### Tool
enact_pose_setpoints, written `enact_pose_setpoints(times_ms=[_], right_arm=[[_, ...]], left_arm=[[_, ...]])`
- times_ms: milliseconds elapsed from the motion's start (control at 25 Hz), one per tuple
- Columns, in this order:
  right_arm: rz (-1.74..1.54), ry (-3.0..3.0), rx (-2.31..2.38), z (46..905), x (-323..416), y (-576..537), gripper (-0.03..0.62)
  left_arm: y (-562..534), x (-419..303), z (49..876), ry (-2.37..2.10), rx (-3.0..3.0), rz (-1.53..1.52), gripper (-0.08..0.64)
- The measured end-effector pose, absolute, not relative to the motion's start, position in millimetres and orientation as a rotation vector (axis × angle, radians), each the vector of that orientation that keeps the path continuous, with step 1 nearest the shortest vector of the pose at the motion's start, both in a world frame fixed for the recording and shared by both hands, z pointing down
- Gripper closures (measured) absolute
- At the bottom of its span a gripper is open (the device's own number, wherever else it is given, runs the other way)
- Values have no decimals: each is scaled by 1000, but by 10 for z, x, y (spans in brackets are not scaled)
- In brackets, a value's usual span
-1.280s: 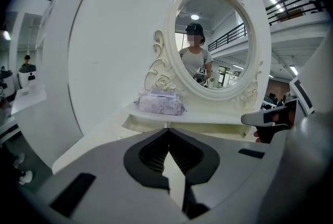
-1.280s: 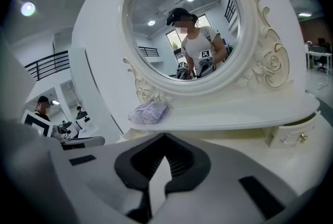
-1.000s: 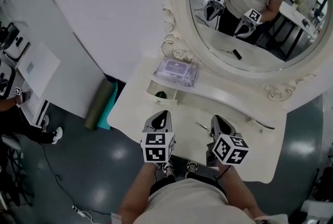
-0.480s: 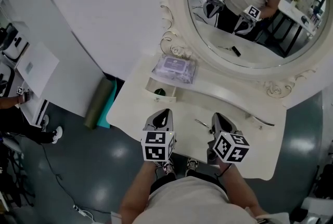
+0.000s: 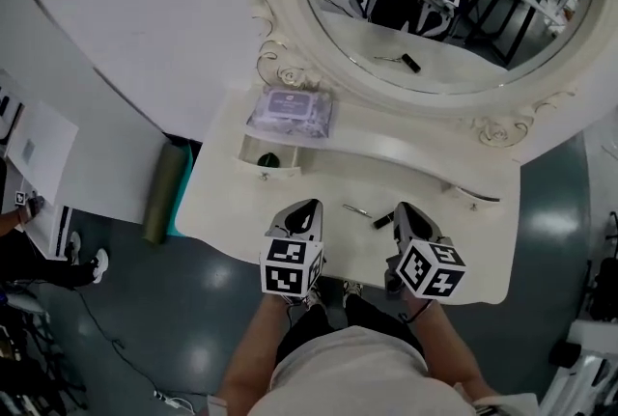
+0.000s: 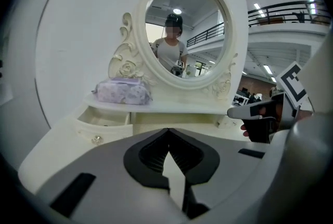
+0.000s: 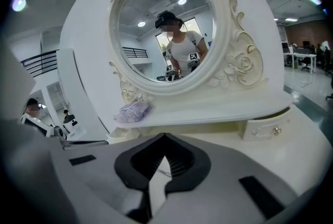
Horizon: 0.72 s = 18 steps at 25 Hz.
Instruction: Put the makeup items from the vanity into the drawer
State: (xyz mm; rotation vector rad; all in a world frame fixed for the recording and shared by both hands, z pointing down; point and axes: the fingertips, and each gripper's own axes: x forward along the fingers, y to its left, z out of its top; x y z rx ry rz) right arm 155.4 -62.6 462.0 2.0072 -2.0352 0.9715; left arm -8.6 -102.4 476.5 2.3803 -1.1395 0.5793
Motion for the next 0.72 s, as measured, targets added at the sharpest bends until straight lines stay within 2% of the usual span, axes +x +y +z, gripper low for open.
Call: enact_pose_setpoints(times_ms=[400, 720], right_arm=[[1106, -1814, 2156, 5023, 2050, -173, 575], [1188, -1699, 2268, 5219, 2261, 32, 575]], left_arm=[[-779, 677, 5344, -779, 2461, 807, 546], [-673, 990, 5568, -482, 2593, 1037, 445]])
